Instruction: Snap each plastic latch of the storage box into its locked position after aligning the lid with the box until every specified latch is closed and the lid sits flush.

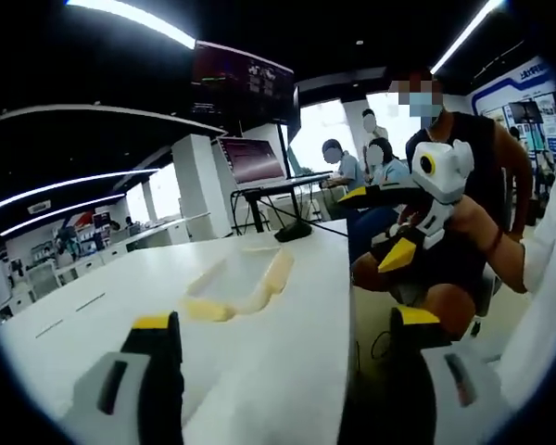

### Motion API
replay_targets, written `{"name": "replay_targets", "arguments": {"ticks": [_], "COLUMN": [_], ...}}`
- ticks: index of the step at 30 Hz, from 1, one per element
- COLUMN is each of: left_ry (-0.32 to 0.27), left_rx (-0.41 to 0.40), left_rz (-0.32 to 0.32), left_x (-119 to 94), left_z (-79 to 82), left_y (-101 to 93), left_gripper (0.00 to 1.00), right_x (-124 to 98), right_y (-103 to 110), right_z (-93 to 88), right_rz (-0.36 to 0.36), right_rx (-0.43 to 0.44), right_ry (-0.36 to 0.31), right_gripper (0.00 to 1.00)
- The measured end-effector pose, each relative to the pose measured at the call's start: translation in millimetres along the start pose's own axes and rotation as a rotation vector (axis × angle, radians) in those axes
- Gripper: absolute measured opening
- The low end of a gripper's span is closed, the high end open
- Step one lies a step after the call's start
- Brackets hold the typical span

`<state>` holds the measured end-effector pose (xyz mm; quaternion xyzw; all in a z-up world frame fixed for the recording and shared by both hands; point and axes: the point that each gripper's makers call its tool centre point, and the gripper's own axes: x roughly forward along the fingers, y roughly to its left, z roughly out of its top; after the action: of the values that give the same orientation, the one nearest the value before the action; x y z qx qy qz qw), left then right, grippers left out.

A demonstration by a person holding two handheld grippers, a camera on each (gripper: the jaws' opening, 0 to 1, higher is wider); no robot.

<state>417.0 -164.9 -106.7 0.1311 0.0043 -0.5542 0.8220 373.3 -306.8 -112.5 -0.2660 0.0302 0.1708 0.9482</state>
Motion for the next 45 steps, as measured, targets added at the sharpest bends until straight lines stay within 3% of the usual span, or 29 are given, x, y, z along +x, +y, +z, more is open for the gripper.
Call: {"name": "replay_targets", "arguments": {"ticks": [3,12,15,20,27,28,30,31,33,36,45], "left_ry": [0.001,0.069,0.125,0.196,0.215,0.248,0.257,0.262,0.257,0.248,0.33], "left_rx": [0.013,0.094,0.214,0.39,0.494,0.526,0.58,0.618,0.625,0.663,0.755], "left_rz": [0.005,0.023,0.054,0.067,0.048,0.035,0.033,0.038,0.037,0.036,0.101], "left_x": [1,4,4,8,9,8,8,7,8,8,9], "left_z": [3.0,0.9,-0.9,0.2,8.3,6.1,9.5,11.5,15.6,19.7,16.7], "left_y": [3.4,8.3,11.3,5.5,-3.0,-3.4,-4.8,-5.3,-9.1,-9.3,2.2], "left_gripper": [0.92,0.91,0.91,0.9,0.87,0.87,0.85,0.85,0.85,0.85,0.84], "right_x": [4,13,12,11,10,10,10,11,11,11,7], "right_y": [-1,-1,-4,-7,-4,-5,-10,-8,-15,-21,-24], "right_z": [0.7,1.0,1.1,1.4,1.5,2.8,7.1,9.0,3.5,0.1,-5.4], "right_rz": [0.009,0.054,0.055,0.045,0.083,0.081,0.069,0.095,0.073,0.045,0.065], "right_rx": [-0.014,-0.167,-0.254,-0.329,-0.431,-0.44,-0.443,-0.494,-0.482,-0.53,-0.659], "right_ry": [0.011,0.073,0.099,0.126,0.137,0.128,0.096,0.08,0.12,0.157,0.229], "right_gripper": [0.77,0.75,0.74,0.74,0.71,0.68,0.62,0.63,0.66,0.67,0.69]}}
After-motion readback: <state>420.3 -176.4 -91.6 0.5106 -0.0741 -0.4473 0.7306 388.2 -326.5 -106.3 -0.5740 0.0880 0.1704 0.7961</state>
